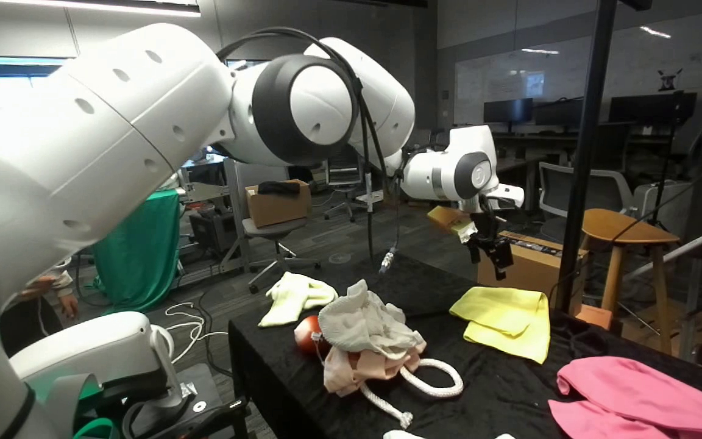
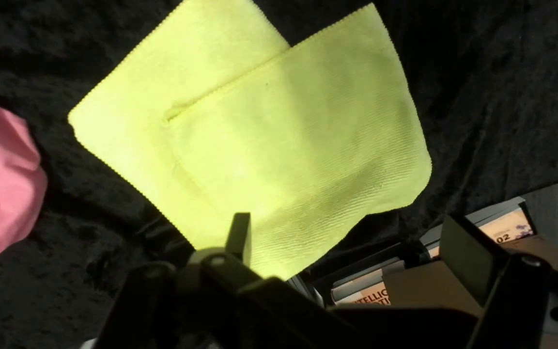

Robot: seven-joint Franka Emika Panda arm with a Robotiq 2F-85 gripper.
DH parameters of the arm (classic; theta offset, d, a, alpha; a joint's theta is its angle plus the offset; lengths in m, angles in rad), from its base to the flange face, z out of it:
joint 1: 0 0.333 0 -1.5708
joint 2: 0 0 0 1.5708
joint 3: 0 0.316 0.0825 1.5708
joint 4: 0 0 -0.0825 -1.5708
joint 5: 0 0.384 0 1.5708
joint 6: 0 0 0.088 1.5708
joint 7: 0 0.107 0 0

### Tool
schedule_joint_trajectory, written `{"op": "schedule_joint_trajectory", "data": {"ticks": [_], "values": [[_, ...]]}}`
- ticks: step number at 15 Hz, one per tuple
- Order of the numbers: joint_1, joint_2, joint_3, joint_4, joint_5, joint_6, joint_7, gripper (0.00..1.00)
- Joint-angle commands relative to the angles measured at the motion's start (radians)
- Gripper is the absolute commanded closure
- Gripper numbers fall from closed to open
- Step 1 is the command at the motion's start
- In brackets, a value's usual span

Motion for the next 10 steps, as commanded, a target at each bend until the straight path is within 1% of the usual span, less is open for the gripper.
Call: {"op": "schedule_joint_trajectory", "data": {"ticks": [1,6,10], "values": [[-0.003,0.15,-0.022,0.234,0.056,-0.06,0.085,0.0],[-0.026,0.286,-0.062,0.418,0.058,-0.108,0.224,0.0],[-0.051,0.358,-0.071,0.512,0.051,-0.141,0.3,0.0]]}}
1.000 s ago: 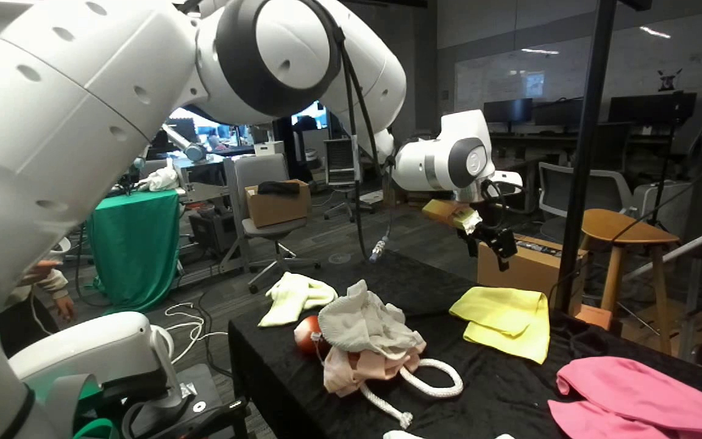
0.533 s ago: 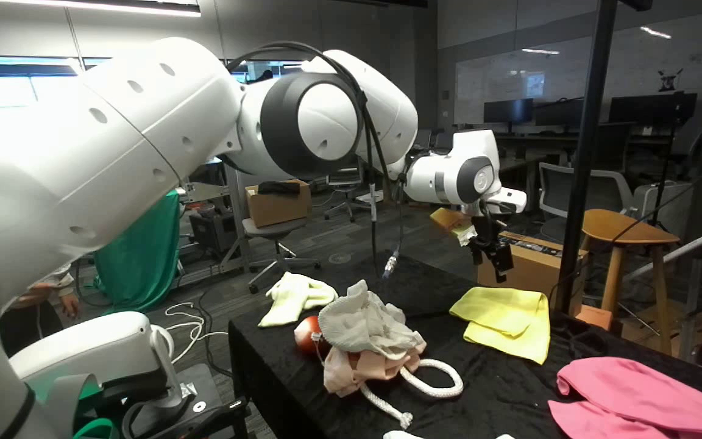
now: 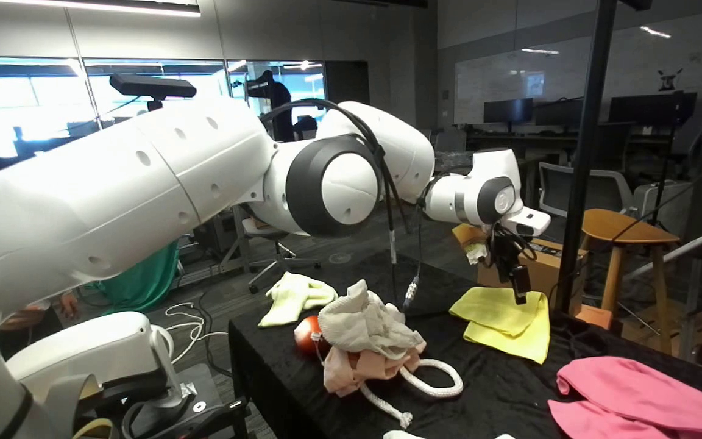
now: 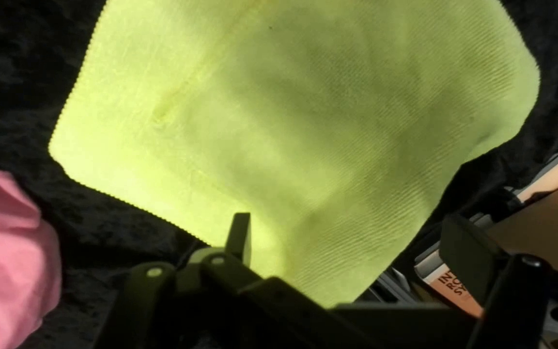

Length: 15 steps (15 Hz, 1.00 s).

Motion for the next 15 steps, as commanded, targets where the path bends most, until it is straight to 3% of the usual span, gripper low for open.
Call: {"op": "schedule_joint_trajectory", "data": {"ticks": [1,15], "values": [[-0.016,0.104,-0.014,0.172,0.007,-0.058,0.07,0.0],[-0.031,0.206,-0.003,0.329,-0.001,-0.083,0.155,0.0]]}}
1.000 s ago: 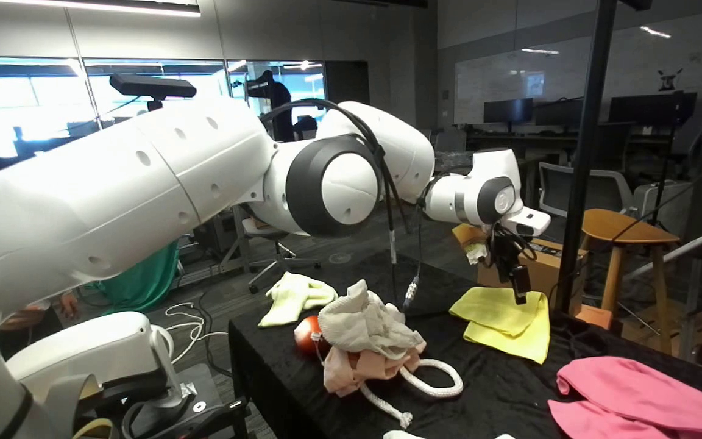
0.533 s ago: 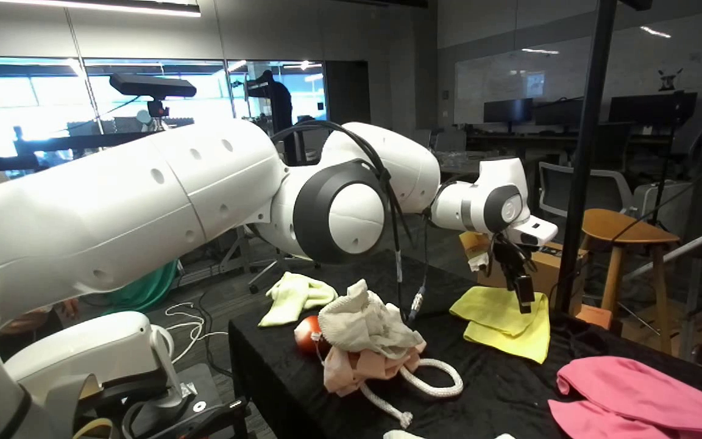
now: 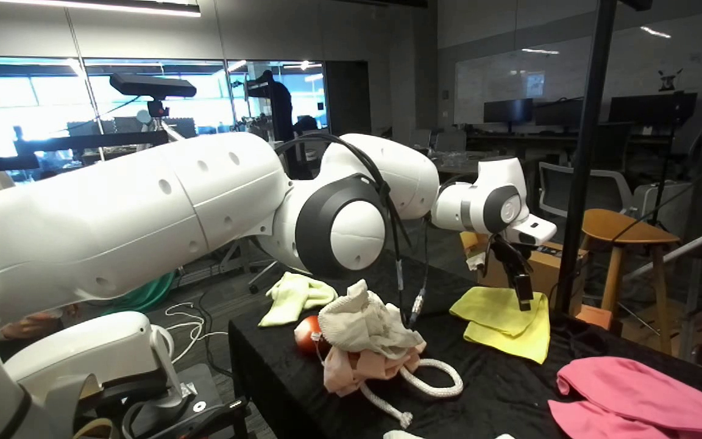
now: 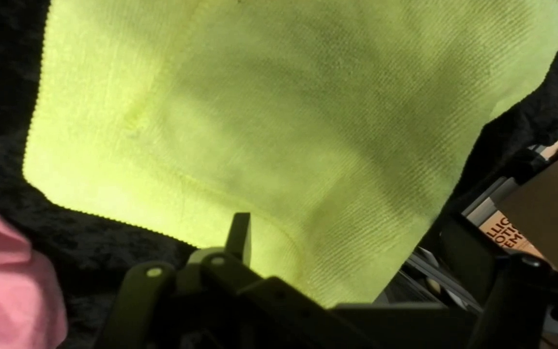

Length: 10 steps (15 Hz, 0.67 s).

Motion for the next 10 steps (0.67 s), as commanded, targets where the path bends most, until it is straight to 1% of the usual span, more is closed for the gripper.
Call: {"op": "schedule_joint_trajectory", "data": {"ticks": [1,2,10], "values": [[-0.006,0.071,-0.001,0.119,-0.002,-0.037,0.02,0.0],[-0.004,0.053,-0.003,0.083,0.001,-0.023,0.019,0.0],[-0.013,0.069,-0.004,0.083,0.002,-0.039,0.03,0.0]]}}
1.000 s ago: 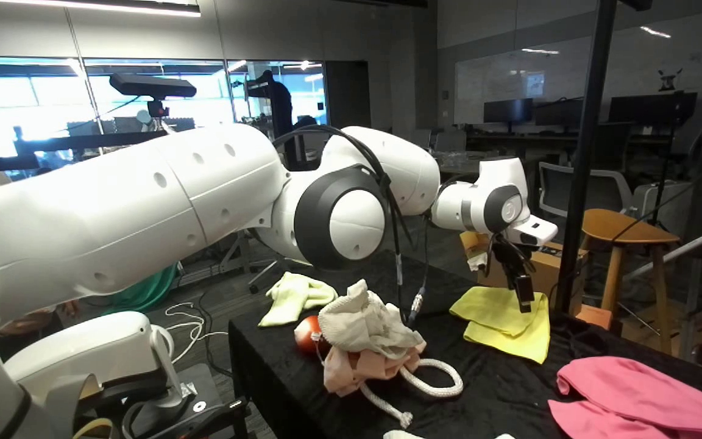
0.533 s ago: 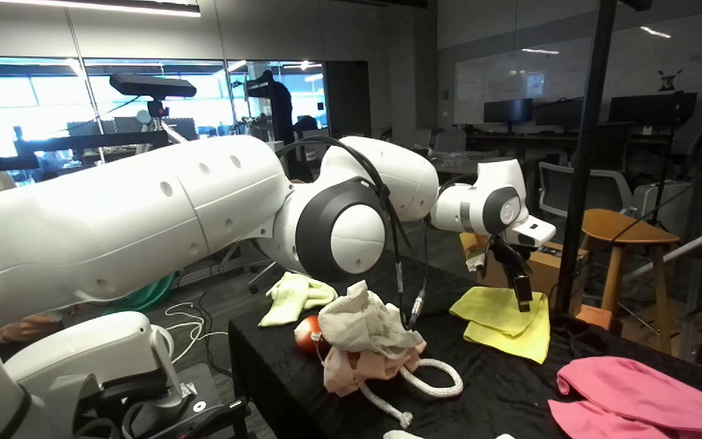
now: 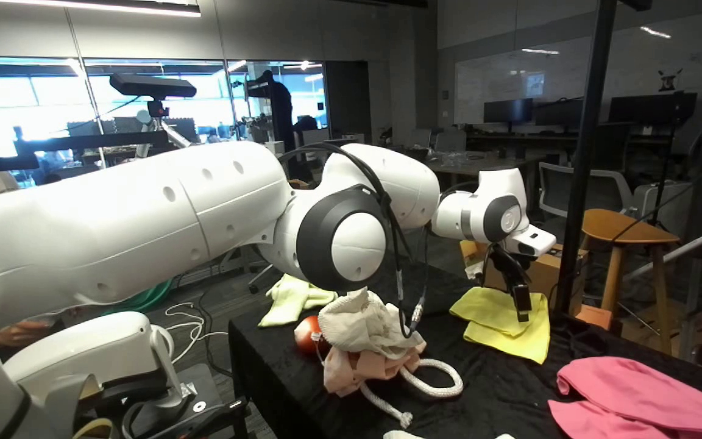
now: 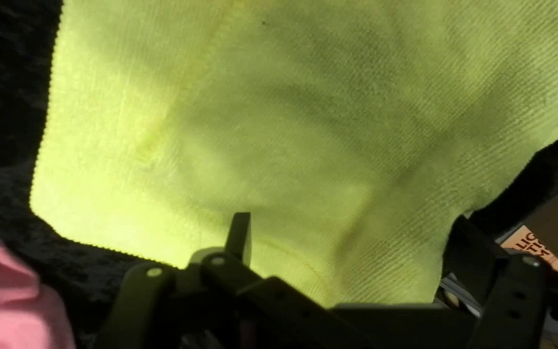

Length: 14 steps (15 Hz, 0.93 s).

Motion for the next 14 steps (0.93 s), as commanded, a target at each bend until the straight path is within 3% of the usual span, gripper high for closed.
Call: {"op": "schedule_joint_trajectory", "data": {"ticks": [1,2,4,11,14], "values": [[-0.008,0.033,-0.005,0.064,0.002,-0.021,0.018,0.0],[-0.008,0.032,-0.006,0.064,0.0,-0.019,0.02,0.0],[-0.008,0.031,-0.006,0.065,-0.001,-0.017,0.021,0.25],[-0.008,0.032,-0.007,0.066,-0.003,-0.01,0.017,0.8],[-0.008,0.03,-0.007,0.066,-0.004,-0.006,0.015,0.91]]}}
